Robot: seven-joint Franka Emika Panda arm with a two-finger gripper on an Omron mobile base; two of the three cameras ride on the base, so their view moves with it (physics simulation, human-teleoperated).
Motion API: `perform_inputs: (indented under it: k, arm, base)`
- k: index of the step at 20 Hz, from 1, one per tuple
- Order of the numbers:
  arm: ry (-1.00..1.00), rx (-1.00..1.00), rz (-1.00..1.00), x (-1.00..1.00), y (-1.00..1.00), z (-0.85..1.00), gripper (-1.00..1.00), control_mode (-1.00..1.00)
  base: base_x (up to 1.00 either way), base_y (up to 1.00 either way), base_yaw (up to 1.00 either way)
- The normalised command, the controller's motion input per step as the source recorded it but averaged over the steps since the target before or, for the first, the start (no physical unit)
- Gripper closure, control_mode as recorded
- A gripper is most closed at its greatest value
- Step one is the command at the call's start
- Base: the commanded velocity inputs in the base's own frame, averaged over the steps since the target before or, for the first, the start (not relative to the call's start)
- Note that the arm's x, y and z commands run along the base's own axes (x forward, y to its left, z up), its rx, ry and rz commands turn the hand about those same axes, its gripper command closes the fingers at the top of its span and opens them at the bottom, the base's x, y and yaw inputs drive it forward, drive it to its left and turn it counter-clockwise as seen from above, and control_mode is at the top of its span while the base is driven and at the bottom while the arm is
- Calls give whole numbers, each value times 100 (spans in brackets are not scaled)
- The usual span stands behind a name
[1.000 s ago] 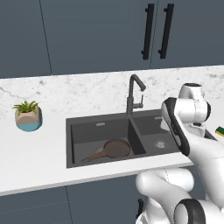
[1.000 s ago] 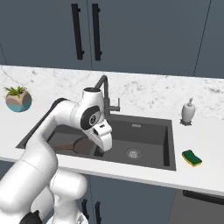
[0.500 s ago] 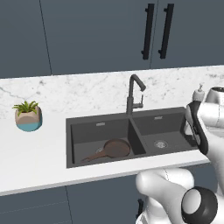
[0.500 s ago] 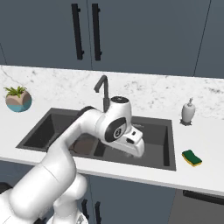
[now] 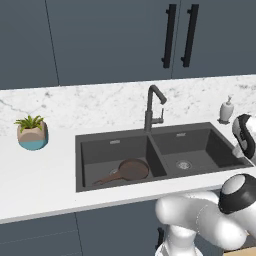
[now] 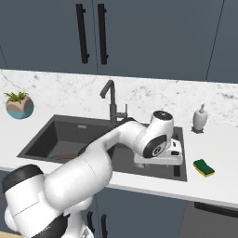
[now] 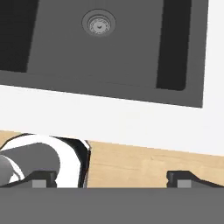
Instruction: Pick the pan and sponge and place them into the sink. Then turn on the water.
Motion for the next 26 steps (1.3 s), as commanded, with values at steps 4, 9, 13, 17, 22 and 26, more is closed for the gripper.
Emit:
perform_inputs:
  k: [4, 9, 13, 17, 22, 26]
  arm:
    - [0, 3, 42, 50, -59, -4, -100, -100]
    - [5, 1, 27, 48, -16, 0, -100, -100]
    - [11, -4, 12, 27, -3, -11, -100, -100]
    - [6, -2, 4, 7, -25, -19, -100, -100]
    - [0, 0, 3, 15, -36, -32, -100, -100]
    - [-6, 0, 4, 25, -31, -41, -100, -100]
  base:
    - [0, 0, 0]
    - [0, 0, 0]
    - [0, 0, 0]
    - [0, 0, 0]
    - [0, 0, 0]
    - [0, 0, 0]
